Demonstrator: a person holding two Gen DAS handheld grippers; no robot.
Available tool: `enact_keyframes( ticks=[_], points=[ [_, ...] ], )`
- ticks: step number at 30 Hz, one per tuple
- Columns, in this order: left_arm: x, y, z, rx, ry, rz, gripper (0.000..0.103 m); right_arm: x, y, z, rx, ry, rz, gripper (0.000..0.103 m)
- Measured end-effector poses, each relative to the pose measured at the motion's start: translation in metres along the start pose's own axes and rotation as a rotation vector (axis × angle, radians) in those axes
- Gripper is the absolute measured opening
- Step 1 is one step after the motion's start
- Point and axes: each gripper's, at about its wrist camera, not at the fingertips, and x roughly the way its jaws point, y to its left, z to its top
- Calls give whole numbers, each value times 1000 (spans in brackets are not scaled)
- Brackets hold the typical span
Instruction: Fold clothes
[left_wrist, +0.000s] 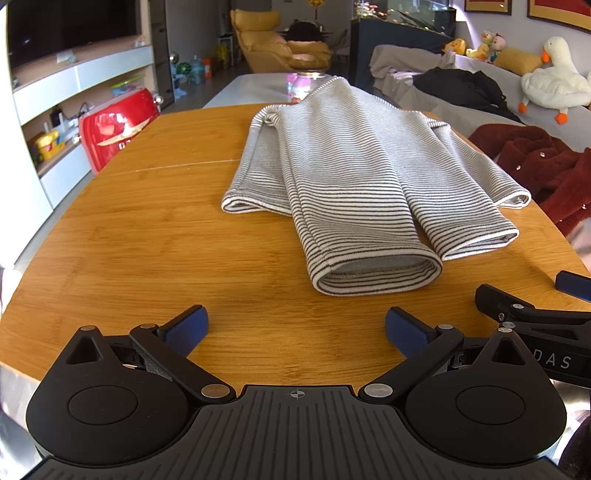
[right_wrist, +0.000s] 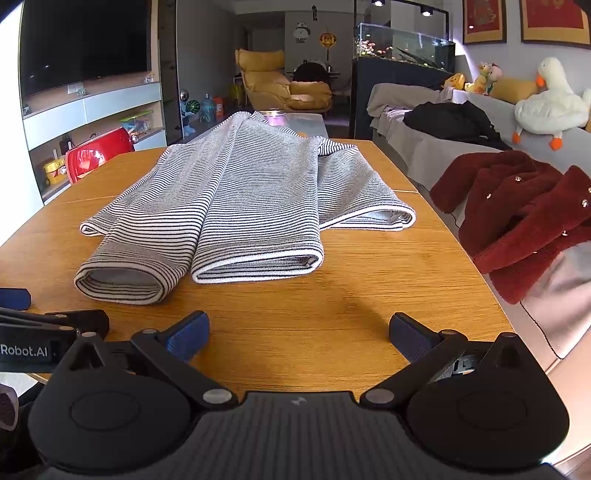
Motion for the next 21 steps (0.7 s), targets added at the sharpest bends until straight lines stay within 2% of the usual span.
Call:
enact_keyframes(
  ticks=[21],
  points=[
    [-3,2,-1,1,-3,2,103,2,-1,-11,22,-62,18,103]
  ],
)
